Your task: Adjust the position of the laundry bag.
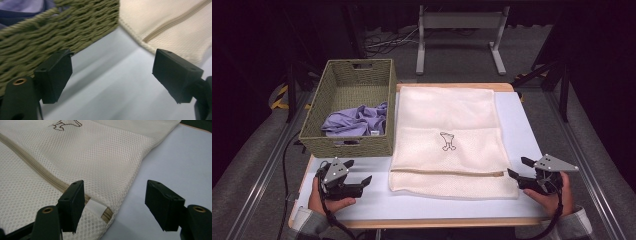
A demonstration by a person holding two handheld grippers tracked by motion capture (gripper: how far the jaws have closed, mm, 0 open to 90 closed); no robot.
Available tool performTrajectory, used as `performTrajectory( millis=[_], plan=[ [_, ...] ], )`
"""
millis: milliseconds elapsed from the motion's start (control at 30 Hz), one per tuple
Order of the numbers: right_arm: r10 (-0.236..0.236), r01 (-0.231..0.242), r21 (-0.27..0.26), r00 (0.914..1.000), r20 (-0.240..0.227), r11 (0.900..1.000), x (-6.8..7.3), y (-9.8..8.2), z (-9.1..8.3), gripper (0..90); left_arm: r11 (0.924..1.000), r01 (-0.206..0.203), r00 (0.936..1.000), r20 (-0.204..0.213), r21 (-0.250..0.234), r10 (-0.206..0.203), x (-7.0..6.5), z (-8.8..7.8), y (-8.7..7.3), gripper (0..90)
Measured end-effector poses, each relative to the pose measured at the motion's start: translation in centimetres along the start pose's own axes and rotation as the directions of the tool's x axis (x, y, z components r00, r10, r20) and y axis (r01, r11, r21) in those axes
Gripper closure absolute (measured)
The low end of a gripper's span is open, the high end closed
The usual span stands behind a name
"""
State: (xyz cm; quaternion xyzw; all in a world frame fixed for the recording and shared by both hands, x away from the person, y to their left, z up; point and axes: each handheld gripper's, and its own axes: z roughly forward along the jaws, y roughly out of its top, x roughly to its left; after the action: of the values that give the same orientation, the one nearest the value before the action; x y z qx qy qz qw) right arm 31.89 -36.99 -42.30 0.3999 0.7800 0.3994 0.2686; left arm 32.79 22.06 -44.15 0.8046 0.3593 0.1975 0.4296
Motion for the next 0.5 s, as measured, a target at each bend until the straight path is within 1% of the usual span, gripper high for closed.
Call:
performTrajectory(
  millis=[100, 133, 200, 300, 400, 433, 467, 500],
  plan=[
    [0.007, -0.007, -0.004, 1.0000, 0.003, 1.000, -0.1, -0.1, -0.2, 33.3, 1.0000, 0.000, 1.0000, 0.003, -0.001, 0.000, -0.1, 0.0, 0.1, 19.3],
    [0.007, -0.007, -0.003, 1.0000, 0.007, 1.000, -0.1, -0.1, -0.2, 33.4, 1.0000, -0.008, 1.0000, -0.001, 0.001, 0.008, -0.1, 0.0, 0.1, 19.4],
    [0.007, -0.007, 0.000, 0.9999, 0.007, 1.000, 0.0, -0.1, -0.2, 33.5, 1.0000, -0.004, 1.0000, 0.007, 0.006, 0.004, -0.2, 0.0, 0.1, 20.5],
    [0.004, -0.005, 0.006, 1.0000, 0.008, 1.000, 0.1, 0.0, -0.1, 34.4, 0.9997, -0.024, 0.9996, 0.017, 0.010, 0.024, -0.4, 0.2, 0.2, 22.4],
    [-0.002, 0.002, 0.011, 1.0000, 0.005, 1.000, 0.2, 0.0, 0.0, 37.6, 0.9991, -0.035, 0.9989, 0.031, 0.023, 0.035, -0.7, 0.4, 0.3, 25.2],
    [0.002, -0.002, 0.010, 1.0000, 0.001, 1.000, 0.2, 0.0, 0.0, 40.8, 0.9987, -0.038, 0.9987, 0.036, 0.034, 0.036, -0.9, 0.5, 0.3, 26.7],
    [0.005, -0.005, 0.011, 1.0000, 0.002, 1.000, 0.2, 0.1, 0.0, 42.3, 0.9983, -0.035, 0.9985, 0.043, 0.046, 0.033, -1.0, 0.6, 0.4, 29.1],
    [0.008, -0.008, 0.013, 0.9999, 0.011, 1.000, 0.2, 0.1, 0.0, 44.1, 0.9980, -0.041, 0.9977, 0.056, 0.048, 0.038, -1.1, 0.7, 0.4, 30.0]
  ],
)
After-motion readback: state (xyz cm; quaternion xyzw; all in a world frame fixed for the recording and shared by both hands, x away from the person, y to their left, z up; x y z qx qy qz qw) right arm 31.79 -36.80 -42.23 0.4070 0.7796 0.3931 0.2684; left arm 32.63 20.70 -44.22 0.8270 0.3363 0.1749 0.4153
